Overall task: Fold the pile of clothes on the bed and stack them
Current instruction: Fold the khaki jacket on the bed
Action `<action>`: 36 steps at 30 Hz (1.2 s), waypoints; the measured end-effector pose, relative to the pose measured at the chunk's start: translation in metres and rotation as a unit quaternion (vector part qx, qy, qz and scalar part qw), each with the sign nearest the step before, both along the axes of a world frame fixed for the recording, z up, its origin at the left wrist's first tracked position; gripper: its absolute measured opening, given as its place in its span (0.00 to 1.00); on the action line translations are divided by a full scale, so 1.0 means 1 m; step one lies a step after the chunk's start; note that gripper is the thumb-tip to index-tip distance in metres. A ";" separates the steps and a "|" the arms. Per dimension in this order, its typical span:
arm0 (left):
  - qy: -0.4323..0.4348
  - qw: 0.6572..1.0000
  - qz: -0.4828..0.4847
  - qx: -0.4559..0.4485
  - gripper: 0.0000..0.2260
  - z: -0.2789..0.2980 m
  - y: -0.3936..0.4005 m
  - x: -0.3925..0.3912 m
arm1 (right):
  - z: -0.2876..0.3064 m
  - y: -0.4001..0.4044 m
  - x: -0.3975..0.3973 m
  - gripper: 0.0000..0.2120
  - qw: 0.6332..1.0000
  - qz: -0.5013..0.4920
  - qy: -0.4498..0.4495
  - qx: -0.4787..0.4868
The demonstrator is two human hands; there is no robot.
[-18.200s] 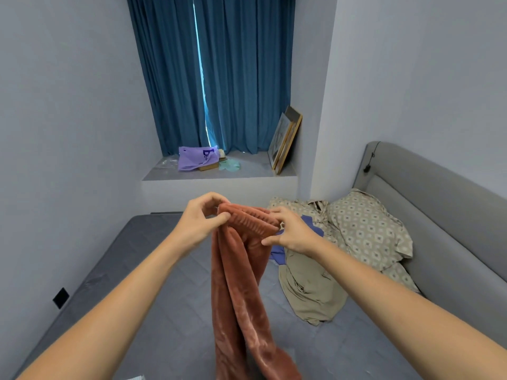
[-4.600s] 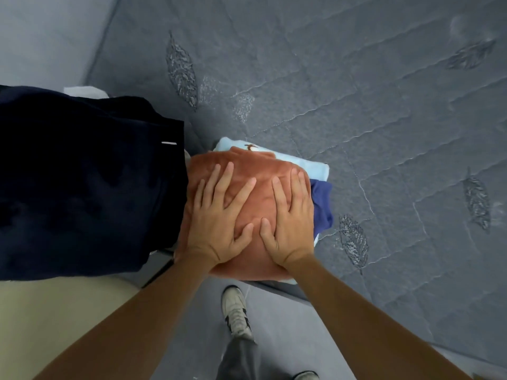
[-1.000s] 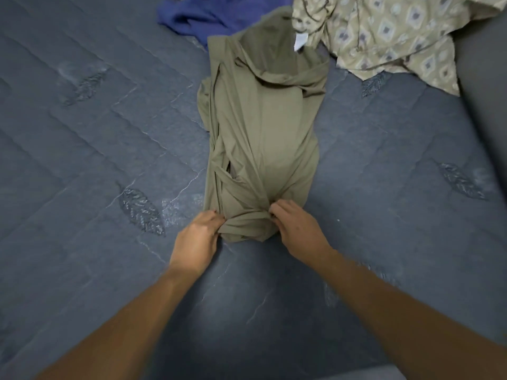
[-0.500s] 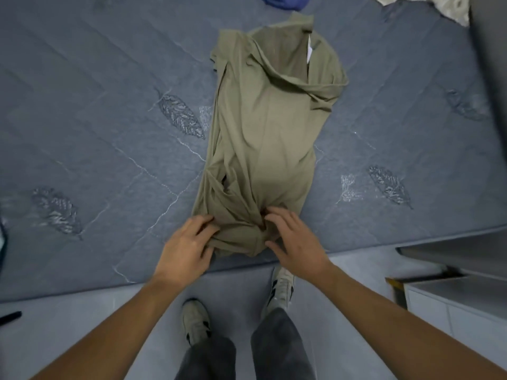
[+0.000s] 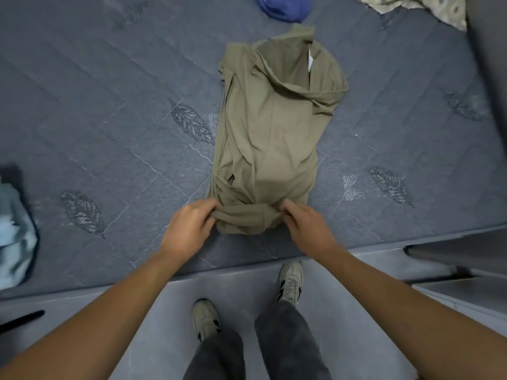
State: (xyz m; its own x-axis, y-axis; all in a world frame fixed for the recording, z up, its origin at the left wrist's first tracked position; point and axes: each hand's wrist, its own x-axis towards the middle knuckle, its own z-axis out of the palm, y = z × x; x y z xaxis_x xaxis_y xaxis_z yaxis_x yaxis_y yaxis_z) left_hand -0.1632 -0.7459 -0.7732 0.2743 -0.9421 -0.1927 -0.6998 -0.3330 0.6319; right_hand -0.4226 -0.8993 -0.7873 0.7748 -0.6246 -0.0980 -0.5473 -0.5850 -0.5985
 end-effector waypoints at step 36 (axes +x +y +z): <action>-0.016 0.914 0.103 -0.393 0.20 0.836 -0.116 0.081 | 0.815 -0.185 0.158 0.08 0.899 0.046 -0.428 -0.083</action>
